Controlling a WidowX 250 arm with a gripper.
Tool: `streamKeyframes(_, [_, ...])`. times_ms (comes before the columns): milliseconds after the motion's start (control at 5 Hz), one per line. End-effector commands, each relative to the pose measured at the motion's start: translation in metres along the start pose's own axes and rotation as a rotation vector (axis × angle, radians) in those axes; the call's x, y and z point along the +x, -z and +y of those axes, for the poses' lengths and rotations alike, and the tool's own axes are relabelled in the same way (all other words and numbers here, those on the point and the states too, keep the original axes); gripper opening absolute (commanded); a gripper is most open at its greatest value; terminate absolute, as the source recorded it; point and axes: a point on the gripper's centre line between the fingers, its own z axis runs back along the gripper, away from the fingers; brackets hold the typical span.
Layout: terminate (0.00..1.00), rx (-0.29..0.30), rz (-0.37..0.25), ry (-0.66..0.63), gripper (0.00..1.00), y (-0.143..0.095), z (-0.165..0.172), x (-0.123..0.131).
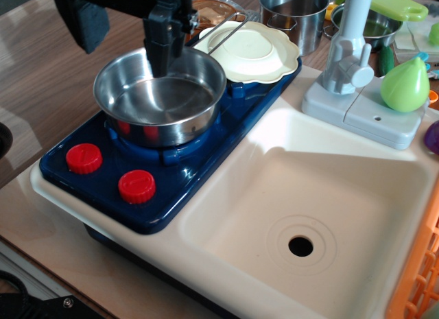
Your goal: Put pan from stove to sink
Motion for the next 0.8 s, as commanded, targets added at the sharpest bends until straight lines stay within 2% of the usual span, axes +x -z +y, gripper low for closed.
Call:
streamKeyframes(0, [0.00, -0.019, -0.027, -0.070, 1.00, 0.001, 0.017, 0.002])
streamKeyframes(400, [0.00, -0.080, 0.013, -0.139, 1.00, 0.018, 0.024, 0.000])
streamKeyframes(600, [0.00, -0.093, 0.015, -0.157, 1.00, 0.027, 0.028, -0.003])
